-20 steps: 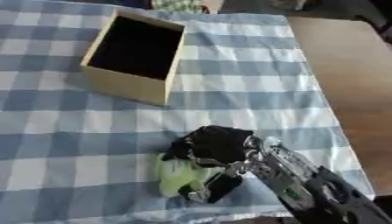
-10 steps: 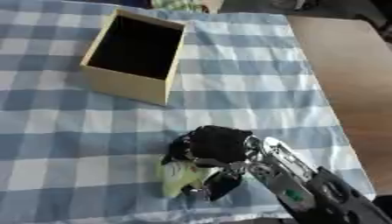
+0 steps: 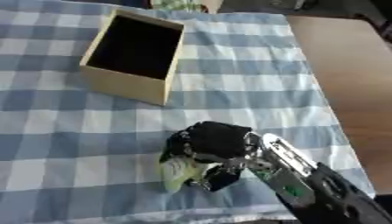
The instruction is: Pick up objects on the table and place them in the box.
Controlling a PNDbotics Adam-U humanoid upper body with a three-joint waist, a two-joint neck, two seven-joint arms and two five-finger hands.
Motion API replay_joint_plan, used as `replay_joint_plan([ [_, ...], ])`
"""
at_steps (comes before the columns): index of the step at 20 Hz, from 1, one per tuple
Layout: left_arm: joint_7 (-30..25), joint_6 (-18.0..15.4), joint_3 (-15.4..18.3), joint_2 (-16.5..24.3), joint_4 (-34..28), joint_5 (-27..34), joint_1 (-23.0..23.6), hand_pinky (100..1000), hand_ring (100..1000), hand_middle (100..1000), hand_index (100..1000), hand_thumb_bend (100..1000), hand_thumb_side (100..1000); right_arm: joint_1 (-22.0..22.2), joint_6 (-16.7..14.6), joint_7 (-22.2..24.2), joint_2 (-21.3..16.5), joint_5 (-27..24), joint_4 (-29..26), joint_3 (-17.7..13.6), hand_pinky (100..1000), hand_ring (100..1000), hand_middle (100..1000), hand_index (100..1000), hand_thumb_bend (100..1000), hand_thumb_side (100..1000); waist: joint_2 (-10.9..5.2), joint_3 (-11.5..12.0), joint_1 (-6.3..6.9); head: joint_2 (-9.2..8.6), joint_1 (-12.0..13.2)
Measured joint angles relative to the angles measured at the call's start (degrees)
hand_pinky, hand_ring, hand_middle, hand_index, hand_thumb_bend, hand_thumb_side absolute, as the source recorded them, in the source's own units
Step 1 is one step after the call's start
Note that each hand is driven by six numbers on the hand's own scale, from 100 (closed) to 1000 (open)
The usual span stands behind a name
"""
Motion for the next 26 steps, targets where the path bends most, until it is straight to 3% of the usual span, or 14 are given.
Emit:
replay_joint_plan([
  [13,-0.45,0.02,0.04,0.00,0.00,-0.08,0.08,318,517,591,684,100,870,-5.95,-2.29,0.55,-4.56,-9.87,0.00,-2.34,457,528,500,701,100,100,-0.19,-0.53,-0.07,0.00,0.27],
  [19,-0.45,0.02,0.05,0.01,0.00,-0.08,0.09,319,518,592,684,100,865,-11.58,-2.34,-1.73,-7.09,-12.84,0.00,-5.30,416,504,482,679,100,100,0.27,-0.75,0.11,0.00,0.70],
  [26,-0.51,-0.04,0.04,0.01,0.00,-0.08,-0.40,318,518,591,684,100,870,-20.00,-0.16,-3.38,-9.69,-17.64,-0.01,-7.23,420,507,486,686,100,100,1.60,0.32,0.26,-0.71,0.10],
])
